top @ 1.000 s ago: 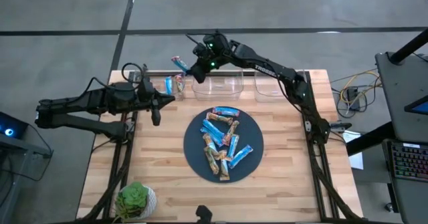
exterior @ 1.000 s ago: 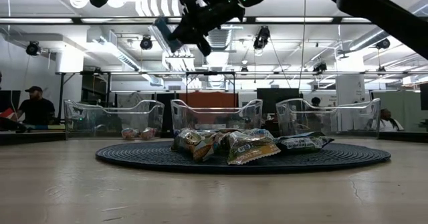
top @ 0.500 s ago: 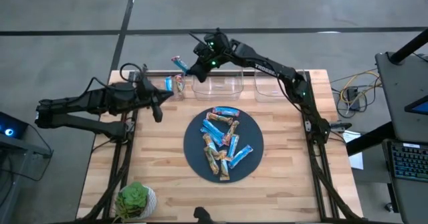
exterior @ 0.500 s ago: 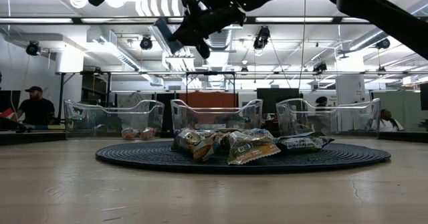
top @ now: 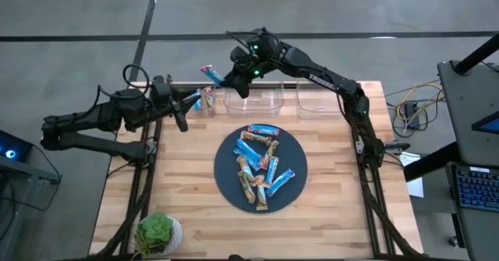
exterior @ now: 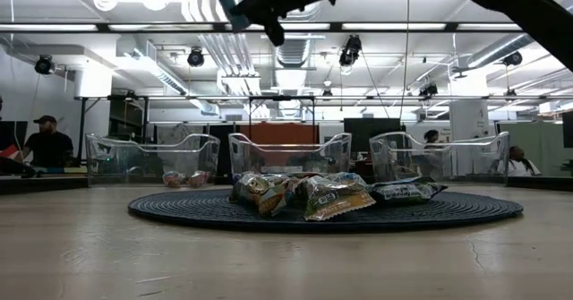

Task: Pick and place Granola Bars by type
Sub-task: Put the red granola bar into the left transparent bin

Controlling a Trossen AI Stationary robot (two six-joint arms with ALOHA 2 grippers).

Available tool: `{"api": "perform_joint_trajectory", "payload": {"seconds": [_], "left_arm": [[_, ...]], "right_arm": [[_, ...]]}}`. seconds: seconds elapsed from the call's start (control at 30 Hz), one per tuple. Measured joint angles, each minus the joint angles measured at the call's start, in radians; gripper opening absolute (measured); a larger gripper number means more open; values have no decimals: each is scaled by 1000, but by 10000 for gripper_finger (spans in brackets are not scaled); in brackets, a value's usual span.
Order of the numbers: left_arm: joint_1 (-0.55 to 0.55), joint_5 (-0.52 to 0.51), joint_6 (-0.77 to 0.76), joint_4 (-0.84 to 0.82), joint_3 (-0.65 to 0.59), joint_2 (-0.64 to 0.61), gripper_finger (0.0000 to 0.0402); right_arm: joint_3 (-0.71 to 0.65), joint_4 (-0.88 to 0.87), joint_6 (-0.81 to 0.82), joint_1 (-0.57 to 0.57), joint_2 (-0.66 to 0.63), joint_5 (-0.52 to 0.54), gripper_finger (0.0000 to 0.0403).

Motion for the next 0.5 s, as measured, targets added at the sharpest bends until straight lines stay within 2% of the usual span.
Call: {"api": "perform_joint_trajectory", "payload": {"seconds": [0.23,0.5], "left_arm": [[26,5,21,112,0,17,189],[38,147,49,280,0,20,202]], "right_arm": [[0,0,-16,19,-67,-26,52],[0,12,-22,40,-112,-76,52]]}}
